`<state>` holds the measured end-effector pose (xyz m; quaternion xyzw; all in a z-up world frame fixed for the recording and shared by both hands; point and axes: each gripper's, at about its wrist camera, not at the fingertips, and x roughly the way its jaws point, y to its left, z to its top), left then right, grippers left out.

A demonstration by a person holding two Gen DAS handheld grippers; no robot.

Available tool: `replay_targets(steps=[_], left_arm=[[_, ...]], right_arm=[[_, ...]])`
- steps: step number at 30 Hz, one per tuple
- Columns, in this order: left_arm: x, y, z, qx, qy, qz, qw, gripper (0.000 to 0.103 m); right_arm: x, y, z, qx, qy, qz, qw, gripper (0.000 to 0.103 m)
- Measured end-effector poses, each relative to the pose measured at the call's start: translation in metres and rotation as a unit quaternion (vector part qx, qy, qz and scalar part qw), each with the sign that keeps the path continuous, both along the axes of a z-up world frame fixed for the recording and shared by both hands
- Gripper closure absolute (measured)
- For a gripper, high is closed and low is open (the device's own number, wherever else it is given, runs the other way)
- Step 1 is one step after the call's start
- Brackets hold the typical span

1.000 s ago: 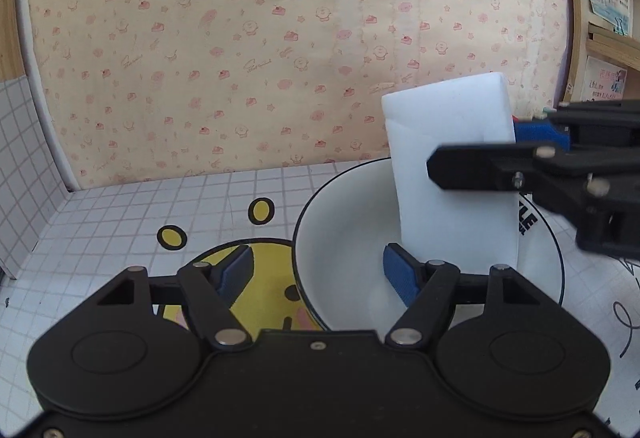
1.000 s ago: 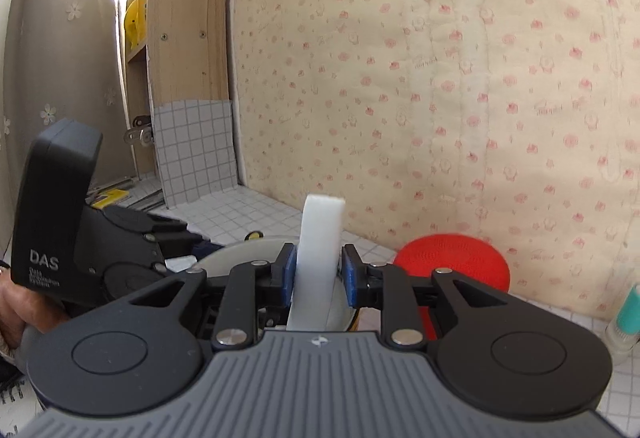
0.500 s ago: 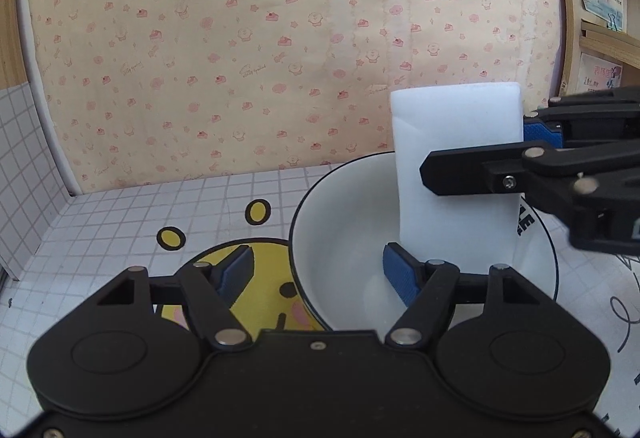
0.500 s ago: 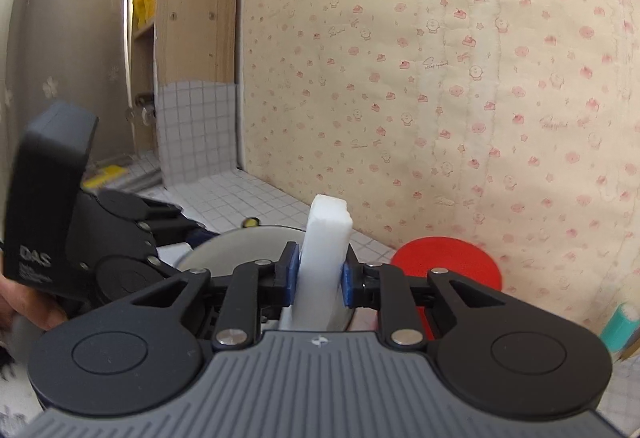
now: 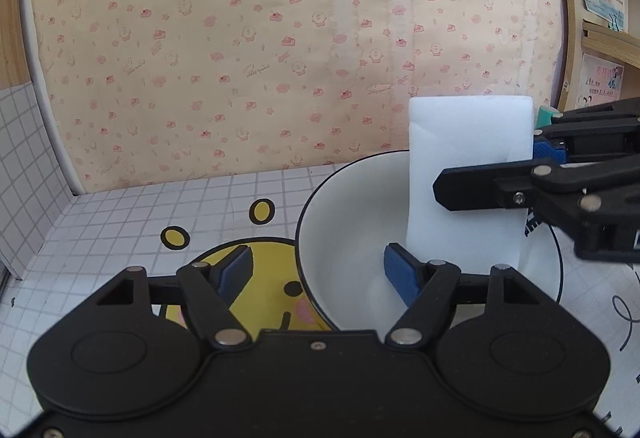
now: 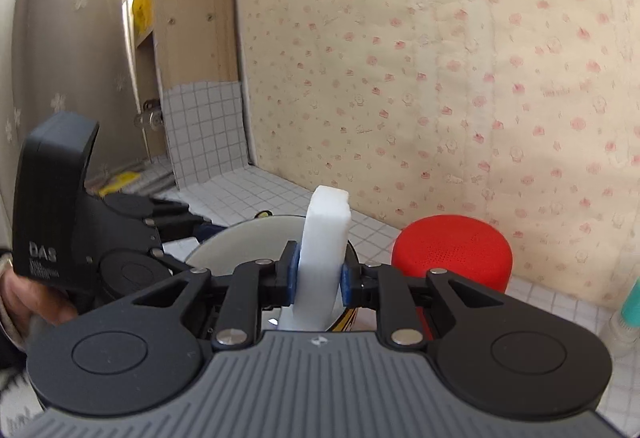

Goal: Clean bowl
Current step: 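Scrub bowl interior with sponge in right tool while left tool holds rim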

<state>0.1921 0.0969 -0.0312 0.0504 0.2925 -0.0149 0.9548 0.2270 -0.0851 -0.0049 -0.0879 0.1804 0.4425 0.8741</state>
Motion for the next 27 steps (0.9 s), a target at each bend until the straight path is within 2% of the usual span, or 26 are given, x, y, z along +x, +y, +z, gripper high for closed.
replay_targets(steps=[4, 10, 13, 17, 20, 27], left_arm=[[0.001, 0.000, 0.001, 0.003, 0.005, 0.010, 0.9999, 0.029], [0.002, -0.008, 0.003, 0.000, 0.023, 0.046, 0.9986, 0.029], [0.000, -0.008, 0.004, -0.007, 0.031, 0.061, 0.9977, 0.029], [-0.006, -0.008, 0.006, -0.018, 0.042, 0.063, 0.9969, 0.029], [-0.014, -0.005, 0.006, -0.033, 0.052, 0.070, 0.9957, 0.029], [-0.027, -0.010, 0.009, 0.008, 0.057, 0.090, 0.9943, 0.029]], right_arm=[[-0.009, 0.003, -0.001, -0.025, -0.043, 0.005, 0.999, 0.080], [-0.018, 0.010, -0.001, -0.052, -0.072, 0.015, 0.996, 0.080], [-0.020, 0.013, -0.002, -0.066, -0.096, -0.012, 0.993, 0.080], [-0.014, 0.007, -0.001, -0.017, -0.072, -0.031, 0.997, 0.080], [-0.013, 0.004, -0.002, -0.002, -0.071, -0.022, 0.997, 0.080], [-0.014, 0.007, -0.002, 0.004, -0.053, 0.012, 0.999, 0.082]])
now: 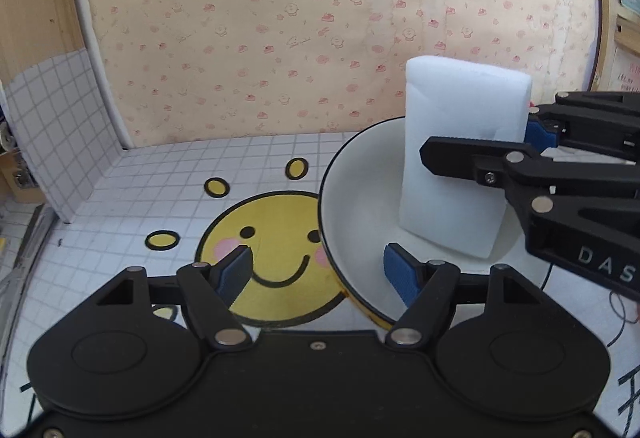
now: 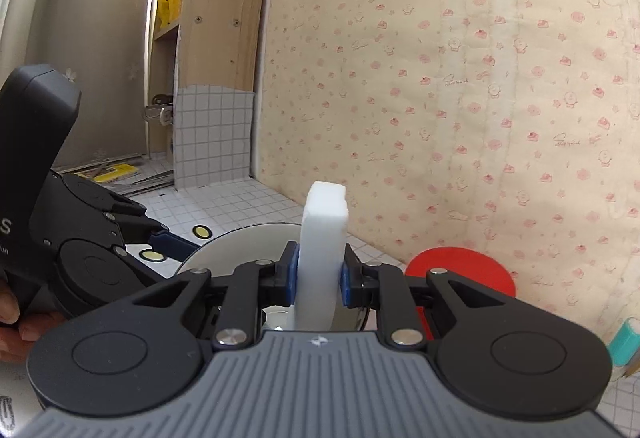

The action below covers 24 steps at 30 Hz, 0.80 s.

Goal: Clean bowl
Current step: 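Tilt bowl up with left tool while right tool scrubs inside with sponge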

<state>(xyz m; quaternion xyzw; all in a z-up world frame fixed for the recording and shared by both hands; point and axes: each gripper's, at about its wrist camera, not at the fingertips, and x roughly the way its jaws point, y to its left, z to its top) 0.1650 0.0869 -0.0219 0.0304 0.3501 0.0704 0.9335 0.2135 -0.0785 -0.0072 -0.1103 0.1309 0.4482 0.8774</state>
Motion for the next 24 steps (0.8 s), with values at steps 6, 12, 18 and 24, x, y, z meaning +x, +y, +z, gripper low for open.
replay_targets(steps=[6, 12, 18, 24], left_arm=[[-0.015, -0.005, -0.001, 0.009, -0.006, -0.016, 0.9998, 0.028], [-0.029, -0.019, -0.008, 0.037, -0.012, -0.033, 0.9987, 0.025], [-0.034, -0.015, -0.011, 0.016, -0.018, -0.030, 0.9993, 0.023], [-0.037, -0.019, -0.011, 0.029, -0.018, -0.023, 0.9991, 0.023]], right_arm=[[-0.009, -0.003, 0.003, -0.024, -0.006, 0.030, 0.999, 0.082], [-0.020, -0.005, 0.007, -0.038, -0.018, 0.062, 0.997, 0.082], [-0.028, -0.004, 0.007, -0.047, -0.027, 0.072, 0.996, 0.082], [-0.032, -0.016, 0.006, -0.026, -0.013, 0.072, 0.997, 0.081]])
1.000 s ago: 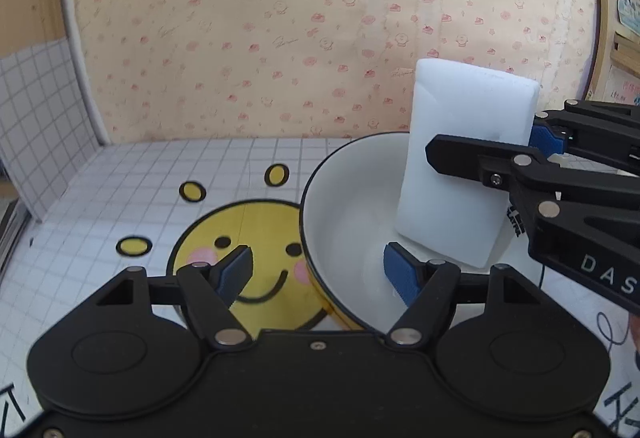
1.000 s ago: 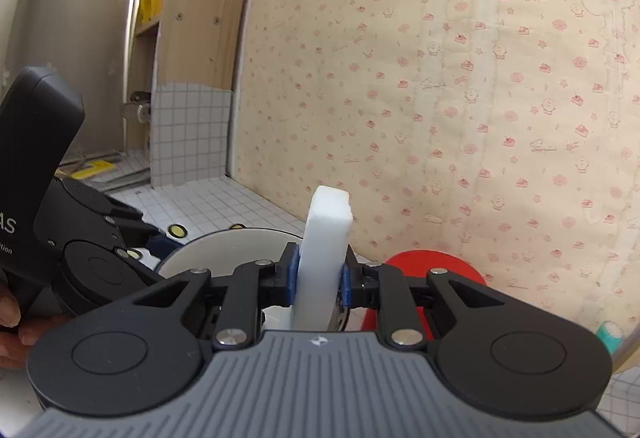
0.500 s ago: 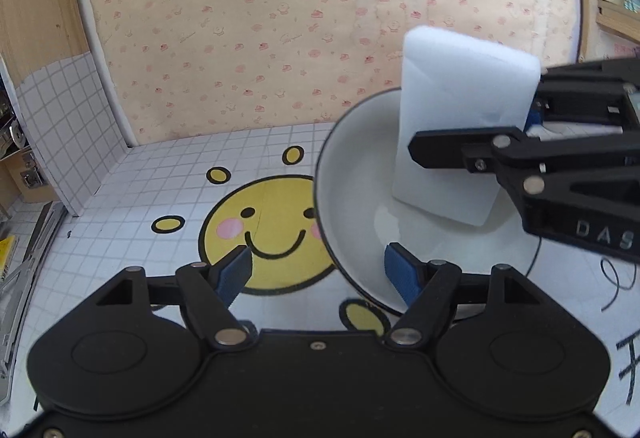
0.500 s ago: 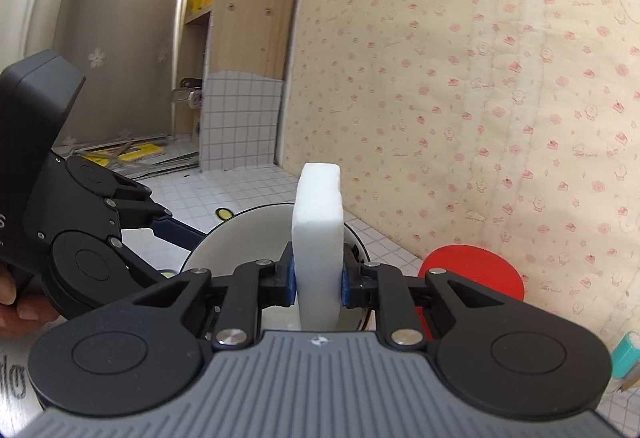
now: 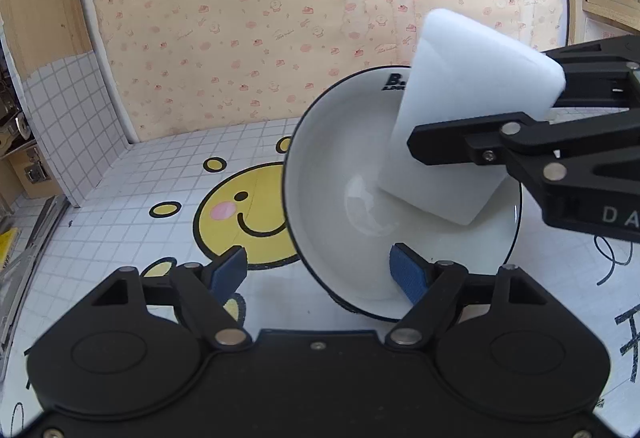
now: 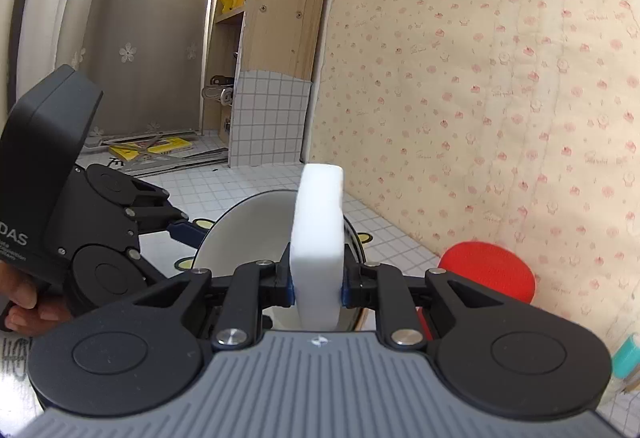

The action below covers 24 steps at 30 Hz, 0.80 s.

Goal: Clean bowl
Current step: 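Tilt bowl up with left tool while right tool scrubs inside with sponge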

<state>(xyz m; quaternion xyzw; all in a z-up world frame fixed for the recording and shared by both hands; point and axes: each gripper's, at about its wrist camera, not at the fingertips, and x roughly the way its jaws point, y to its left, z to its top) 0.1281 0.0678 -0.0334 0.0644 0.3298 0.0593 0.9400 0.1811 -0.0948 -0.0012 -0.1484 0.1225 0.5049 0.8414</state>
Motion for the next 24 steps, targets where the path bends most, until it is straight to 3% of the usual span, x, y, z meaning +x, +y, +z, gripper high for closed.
replay_targets(steps=[15, 21, 24], left_arm=[[0.009, -0.004, 0.000, -0.006, -0.006, -0.004, 1.0000, 0.022], [0.006, -0.012, -0.002, 0.008, -0.005, -0.016, 0.9998, 0.022], [0.006, -0.010, -0.002, -0.001, -0.003, -0.016, 0.9999, 0.022]], right_arm=[[-0.001, -0.007, 0.006, 0.037, 0.000, -0.010, 0.999, 0.082], [-0.002, -0.002, 0.002, 0.009, -0.017, -0.012, 1.000, 0.082], [-0.001, -0.001, 0.002, 0.010, -0.005, 0.000, 1.000, 0.082]])
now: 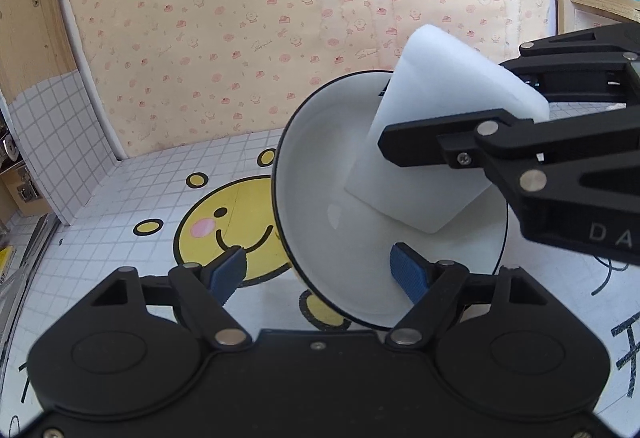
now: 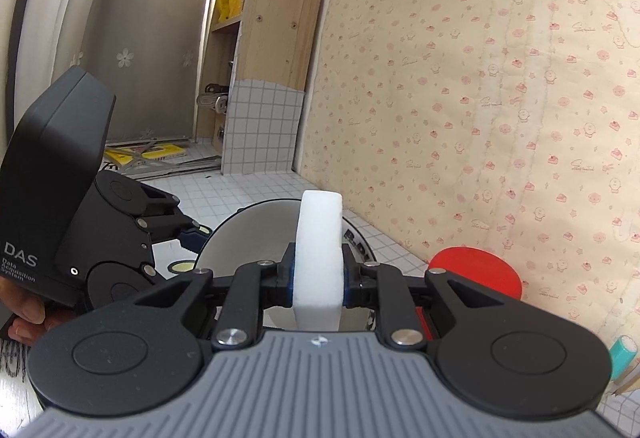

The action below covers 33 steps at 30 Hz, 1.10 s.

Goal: Clean bowl
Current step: 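Tilt bowl up with left tool while right tool scrubs inside with sponge, then scrub the tilted bowl's inner wall with sponge in right tool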

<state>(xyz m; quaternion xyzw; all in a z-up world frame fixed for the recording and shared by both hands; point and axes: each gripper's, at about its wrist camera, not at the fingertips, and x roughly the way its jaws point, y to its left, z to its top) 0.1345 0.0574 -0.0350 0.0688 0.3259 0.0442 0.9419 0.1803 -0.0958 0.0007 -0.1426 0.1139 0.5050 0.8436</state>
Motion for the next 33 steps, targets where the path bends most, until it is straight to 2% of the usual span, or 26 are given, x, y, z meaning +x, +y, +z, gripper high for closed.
replay_targets(steps=[4, 8, 11, 19, 23, 27, 30, 33], left_arm=[[0.000, 0.001, 0.000, -0.003, 0.002, 0.000, 1.0000, 0.022], [-0.001, 0.000, 0.001, -0.001, 0.002, 0.002, 1.0000, 0.022], [-0.001, 0.001, 0.001, -0.004, 0.003, 0.001, 1.0000, 0.022], [-0.001, -0.001, 0.001, 0.001, 0.003, 0.003, 1.0000, 0.022], [-0.003, -0.004, 0.001, 0.014, 0.002, 0.002, 0.9999, 0.022], [-0.003, -0.005, 0.002, 0.017, 0.004, 0.003, 0.9998, 0.022], [-0.003, -0.005, 0.003, 0.018, 0.005, 0.003, 0.9998, 0.022], [-0.003, -0.005, 0.003, 0.024, 0.006, 0.000, 0.9997, 0.022]], right_arm=[[-0.005, 0.003, 0.000, 0.008, 0.002, 0.019, 1.000, 0.082], [-0.012, 0.000, 0.004, 0.000, -0.060, -0.016, 0.998, 0.082], [-0.012, -0.006, 0.008, -0.004, -0.076, -0.021, 0.997, 0.082], [-0.008, 0.002, -0.003, -0.030, -0.049, 0.004, 0.998, 0.082], [-0.006, 0.000, -0.001, 0.004, -0.007, 0.031, 0.999, 0.082], [-0.010, -0.003, 0.004, 0.014, -0.042, 0.003, 0.999, 0.082], [-0.012, -0.006, 0.005, -0.010, -0.079, -0.016, 0.997, 0.082], [-0.010, -0.008, 0.004, -0.021, -0.077, -0.013, 0.997, 0.082]])
